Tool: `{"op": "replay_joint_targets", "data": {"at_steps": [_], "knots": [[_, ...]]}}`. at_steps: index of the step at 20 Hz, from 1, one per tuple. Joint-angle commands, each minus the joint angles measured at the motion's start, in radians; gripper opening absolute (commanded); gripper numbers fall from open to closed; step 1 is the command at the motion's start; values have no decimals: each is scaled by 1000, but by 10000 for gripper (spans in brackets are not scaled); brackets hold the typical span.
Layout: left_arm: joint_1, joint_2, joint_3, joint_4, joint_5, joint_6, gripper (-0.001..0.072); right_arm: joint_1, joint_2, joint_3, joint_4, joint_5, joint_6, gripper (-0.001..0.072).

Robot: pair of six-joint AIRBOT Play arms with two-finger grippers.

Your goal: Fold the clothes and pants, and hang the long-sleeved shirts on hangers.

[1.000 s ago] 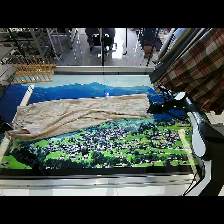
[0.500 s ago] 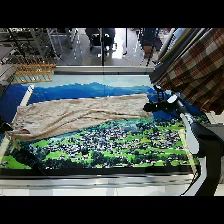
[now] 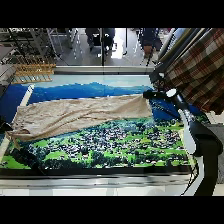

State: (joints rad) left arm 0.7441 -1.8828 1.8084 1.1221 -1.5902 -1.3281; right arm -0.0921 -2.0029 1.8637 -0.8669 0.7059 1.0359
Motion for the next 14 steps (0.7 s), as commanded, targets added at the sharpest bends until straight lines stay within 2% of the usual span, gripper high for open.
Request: {"op": "replay_joint_targets", "data": {"at_steps": [1,2,4,6,10,14], "knots": [[0,0,1,0,0,0,22,0,-11,31,-20,-106,68,306],[0,0,1,0,0,0,22,-8,-13,31,-47,-27,59,436],[0,0,1,0,0,0,22,-36,-20,31,-56,151,-15,427],[0,0,1,0,0,0,22,-66,-33,30,-50,261,-36,426],[-1,0,1,0,0,0,22,-75,-80,30,-29,251,-60,397],[0,0,1,0,0,0,22,-68,-137,32,92,170,-119,397]]}}
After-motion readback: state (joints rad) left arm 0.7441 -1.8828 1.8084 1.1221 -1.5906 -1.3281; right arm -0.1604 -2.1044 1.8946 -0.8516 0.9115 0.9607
